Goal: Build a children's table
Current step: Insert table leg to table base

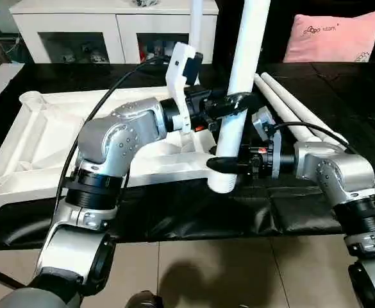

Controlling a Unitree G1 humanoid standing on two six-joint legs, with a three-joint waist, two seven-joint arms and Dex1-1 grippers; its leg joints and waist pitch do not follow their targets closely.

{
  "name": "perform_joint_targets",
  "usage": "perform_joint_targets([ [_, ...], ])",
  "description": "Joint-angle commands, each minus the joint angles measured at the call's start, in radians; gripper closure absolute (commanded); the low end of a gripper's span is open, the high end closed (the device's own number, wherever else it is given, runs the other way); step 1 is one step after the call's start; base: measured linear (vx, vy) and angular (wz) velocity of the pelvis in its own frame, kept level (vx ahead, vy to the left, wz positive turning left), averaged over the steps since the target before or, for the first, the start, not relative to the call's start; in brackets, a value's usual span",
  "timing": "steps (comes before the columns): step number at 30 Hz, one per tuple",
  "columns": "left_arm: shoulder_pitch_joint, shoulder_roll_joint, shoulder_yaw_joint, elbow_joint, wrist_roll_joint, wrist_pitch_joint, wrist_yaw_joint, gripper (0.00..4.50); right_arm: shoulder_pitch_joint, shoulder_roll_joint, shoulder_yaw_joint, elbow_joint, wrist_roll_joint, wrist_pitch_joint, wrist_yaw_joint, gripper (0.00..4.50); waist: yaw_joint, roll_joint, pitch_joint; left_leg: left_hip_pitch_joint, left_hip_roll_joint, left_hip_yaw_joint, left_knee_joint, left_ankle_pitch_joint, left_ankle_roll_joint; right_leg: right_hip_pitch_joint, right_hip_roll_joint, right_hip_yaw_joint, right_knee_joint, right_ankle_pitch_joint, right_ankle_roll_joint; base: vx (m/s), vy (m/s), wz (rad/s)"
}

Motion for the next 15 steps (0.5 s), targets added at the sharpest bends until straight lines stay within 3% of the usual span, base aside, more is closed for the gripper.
perform_joint_targets([
  [1, -0.019, -0.001, 0.0, -0.019, 0.005, -0.006, -0.002, 2.7, -0.001, 0.002, 0.001, -0.001, -0.008, 0.002, -0.012, 1.35, 0.0, -0.024, -0.086, 0.027, 0.045, -0.02, -0.061, -0.112, 0.059, 0.049, -0.053, 0.037, -0.064, -0.116, -0.261, 0.0, 0.0, 0.0],
  [9, -0.018, 0.0, -0.003, -0.023, 0.005, -0.003, -0.009, 2.7, 0.003, 0.006, 0.0, -0.005, -0.002, 0.003, 0.005, 1.33, 0.0, -0.024, -0.086, 0.027, 0.045, -0.02, -0.061, -0.117, 0.058, 0.049, -0.052, 0.037, -0.065, -0.128, -0.259, 0.0, 0.0, 0.0],
  [10, -0.018, 0.0, -0.004, -0.023, 0.005, -0.003, -0.009, 2.7, 0.003, 0.006, -0.002, -0.006, 0.0, 0.003, 0.007, 1.61, 0.0, -0.024, -0.086, 0.027, 0.045, -0.02, -0.061, -0.115, 0.06, 0.049, -0.052, 0.037, -0.064, -0.122, -0.26, 0.0, 0.0, 0.0],
  [15, -0.013, 0.002, -0.011, -0.028, 0.007, -0.003, -0.014, 2.7, 0.002, 0.007, -0.009, -0.009, 0.012, 0.003, 0.014, 1.88, 0.0, -0.024, -0.086, 0.027, 0.045, -0.02, -0.06, -0.112, 0.063, 0.05, -0.052, 0.037, -0.063, -0.114, -0.264, 0.0, 0.0, 0.0],
])
